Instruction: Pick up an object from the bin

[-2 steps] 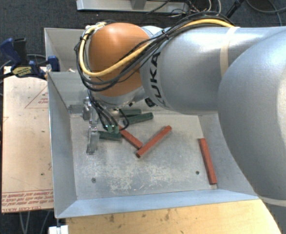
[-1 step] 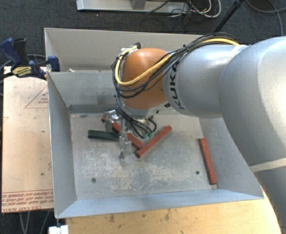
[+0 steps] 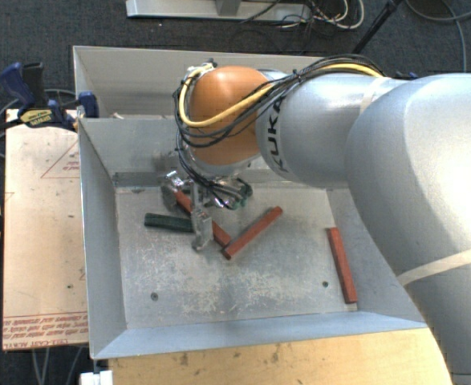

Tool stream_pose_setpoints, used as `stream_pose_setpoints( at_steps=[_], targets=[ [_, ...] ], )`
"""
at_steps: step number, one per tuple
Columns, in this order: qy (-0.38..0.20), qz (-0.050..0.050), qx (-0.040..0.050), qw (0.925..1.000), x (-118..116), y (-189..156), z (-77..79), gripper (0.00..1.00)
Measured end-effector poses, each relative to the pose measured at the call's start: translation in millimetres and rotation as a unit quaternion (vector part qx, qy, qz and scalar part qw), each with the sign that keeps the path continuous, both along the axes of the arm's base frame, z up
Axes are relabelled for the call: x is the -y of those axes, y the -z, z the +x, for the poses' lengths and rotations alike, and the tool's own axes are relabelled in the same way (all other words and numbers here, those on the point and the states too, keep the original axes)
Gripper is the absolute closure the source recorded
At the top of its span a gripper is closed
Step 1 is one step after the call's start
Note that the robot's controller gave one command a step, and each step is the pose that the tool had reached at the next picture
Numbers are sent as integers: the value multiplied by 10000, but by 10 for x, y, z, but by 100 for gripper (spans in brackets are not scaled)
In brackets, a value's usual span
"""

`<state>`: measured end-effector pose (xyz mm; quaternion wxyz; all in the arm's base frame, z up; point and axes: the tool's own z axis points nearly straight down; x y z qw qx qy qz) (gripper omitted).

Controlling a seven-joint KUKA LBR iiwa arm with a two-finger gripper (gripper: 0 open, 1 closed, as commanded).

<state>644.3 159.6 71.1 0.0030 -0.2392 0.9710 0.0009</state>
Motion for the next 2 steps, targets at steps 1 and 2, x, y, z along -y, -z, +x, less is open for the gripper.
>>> stream_pose_setpoints(
  at_steps=[1, 2],
  targets=[
    [6, 0, -10, 10000, 4, -3, -3, 100],
    [762, 10, 25, 9971, 58, -1383, -109, 100]
  ],
)
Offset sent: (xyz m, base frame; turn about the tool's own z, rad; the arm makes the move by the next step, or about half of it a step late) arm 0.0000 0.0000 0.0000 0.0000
